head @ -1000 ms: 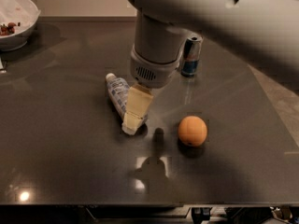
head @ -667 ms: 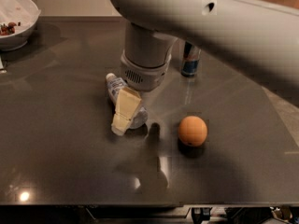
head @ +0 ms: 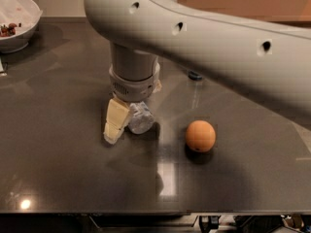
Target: Move blue plastic bottle near redbull can
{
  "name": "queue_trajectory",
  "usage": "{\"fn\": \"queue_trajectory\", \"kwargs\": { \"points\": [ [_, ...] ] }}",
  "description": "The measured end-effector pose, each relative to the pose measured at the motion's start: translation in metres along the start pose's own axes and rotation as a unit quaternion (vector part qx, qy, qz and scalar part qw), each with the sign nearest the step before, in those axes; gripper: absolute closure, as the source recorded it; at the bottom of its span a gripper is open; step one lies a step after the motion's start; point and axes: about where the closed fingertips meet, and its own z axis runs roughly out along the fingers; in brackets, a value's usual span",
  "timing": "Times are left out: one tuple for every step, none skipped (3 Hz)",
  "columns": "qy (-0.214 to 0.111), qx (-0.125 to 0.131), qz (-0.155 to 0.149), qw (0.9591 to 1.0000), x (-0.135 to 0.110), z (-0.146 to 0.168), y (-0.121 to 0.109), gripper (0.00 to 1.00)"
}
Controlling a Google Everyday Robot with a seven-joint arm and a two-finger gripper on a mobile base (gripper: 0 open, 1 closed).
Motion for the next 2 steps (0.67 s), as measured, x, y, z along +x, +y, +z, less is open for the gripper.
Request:
{"fn": "queue_trajectory", "kwargs": {
  "points": [
    [0.011,0.013,0.014,0.9998,-0.0039,0.0116,-0.0063,0.00],
    [0.021,0.021,0.026,0.9992,-0.0038,0.0199,-0.0137,0.18]
  ]
}}
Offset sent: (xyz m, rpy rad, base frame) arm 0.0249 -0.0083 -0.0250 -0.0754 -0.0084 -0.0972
